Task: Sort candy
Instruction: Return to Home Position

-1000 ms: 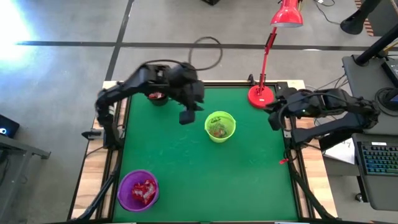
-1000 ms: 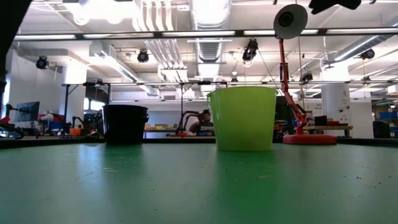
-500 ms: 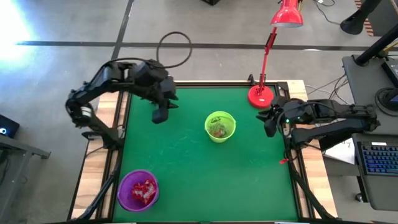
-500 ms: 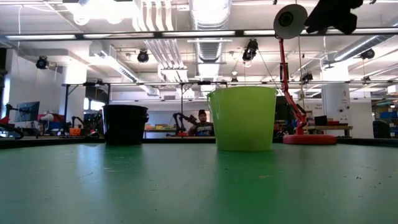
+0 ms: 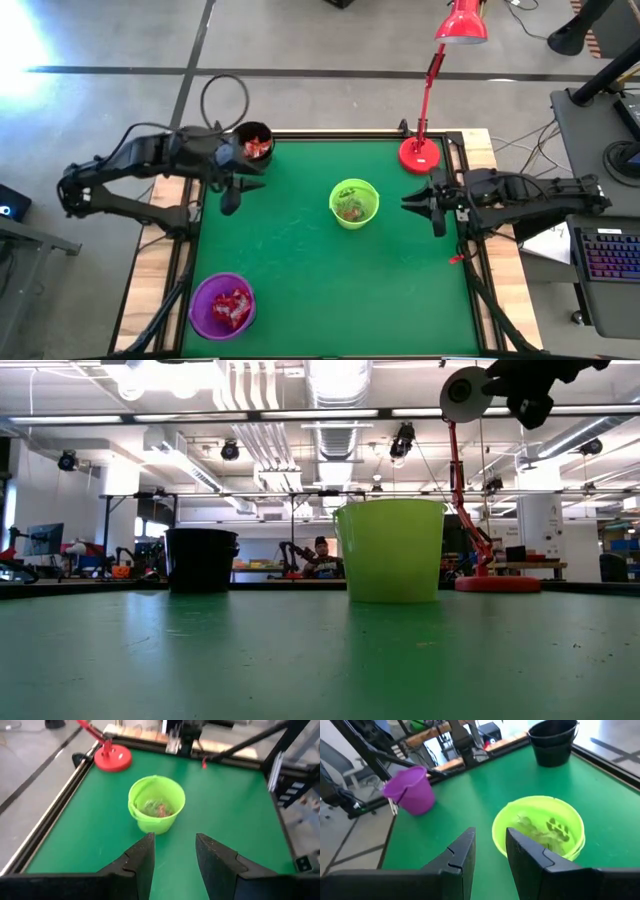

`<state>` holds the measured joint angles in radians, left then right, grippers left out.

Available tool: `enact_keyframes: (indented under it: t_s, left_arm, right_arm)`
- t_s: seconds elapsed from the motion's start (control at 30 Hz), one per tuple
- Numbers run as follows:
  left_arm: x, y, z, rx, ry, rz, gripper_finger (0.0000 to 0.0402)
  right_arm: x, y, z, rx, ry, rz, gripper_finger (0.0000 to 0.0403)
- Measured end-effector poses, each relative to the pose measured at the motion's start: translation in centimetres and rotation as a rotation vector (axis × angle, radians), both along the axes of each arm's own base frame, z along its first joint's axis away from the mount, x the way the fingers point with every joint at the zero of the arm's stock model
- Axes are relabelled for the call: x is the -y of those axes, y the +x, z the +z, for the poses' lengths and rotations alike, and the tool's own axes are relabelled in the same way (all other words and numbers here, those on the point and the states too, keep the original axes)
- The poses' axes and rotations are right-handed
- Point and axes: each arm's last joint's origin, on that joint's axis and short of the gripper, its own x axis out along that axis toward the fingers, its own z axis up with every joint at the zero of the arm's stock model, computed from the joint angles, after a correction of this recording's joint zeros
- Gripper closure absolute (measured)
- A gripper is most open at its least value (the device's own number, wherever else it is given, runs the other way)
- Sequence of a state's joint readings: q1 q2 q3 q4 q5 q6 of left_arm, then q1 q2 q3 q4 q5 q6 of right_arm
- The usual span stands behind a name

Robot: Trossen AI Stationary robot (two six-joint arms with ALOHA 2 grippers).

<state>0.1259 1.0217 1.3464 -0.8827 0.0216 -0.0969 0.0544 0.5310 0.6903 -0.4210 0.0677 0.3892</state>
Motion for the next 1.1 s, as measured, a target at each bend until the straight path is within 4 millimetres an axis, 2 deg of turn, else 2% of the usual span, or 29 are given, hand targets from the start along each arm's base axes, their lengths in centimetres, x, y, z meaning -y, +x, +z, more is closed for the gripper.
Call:
enact_keyframes:
  t_s: [0.3, 0.47, 0.73, 0.93, 1.1]
  left_arm:
    - [0.4, -3.3, -3.9, 0.221, 0.005, 0.01, 0.0276]
    - [0.6, -4.5, -7.5, 0.283, 0.012, 0.011, 0.0276]
    - [0.7, -5.6, -13.6, 0.363, -0.086, 0.058, 0.0276]
    - [0.7, -6.0, -17.0, 0.406, -0.149, 0.081, 0.0276]
    - [0.8, -6.4, -18.8, 0.424, -0.195, 0.096, 0.0276]
  right_arm:
    - [-0.2, -0.8, -0.3, 0.18, -0.03, 0.092, 0.0303]
    - [-0.2, -1.4, -0.5, 0.242, -0.014, 0.088, 0.0303]
    - [-0.1, -2.4, -0.3, 0.289, 0.024, 0.077, 0.0303]
    - [-0.1, -2.8, -0.1, 0.309, 0.026, 0.076, 0.0303]
    - [-0.1, -2.9, 0.0, 0.315, 0.027, 0.076, 0.0303]
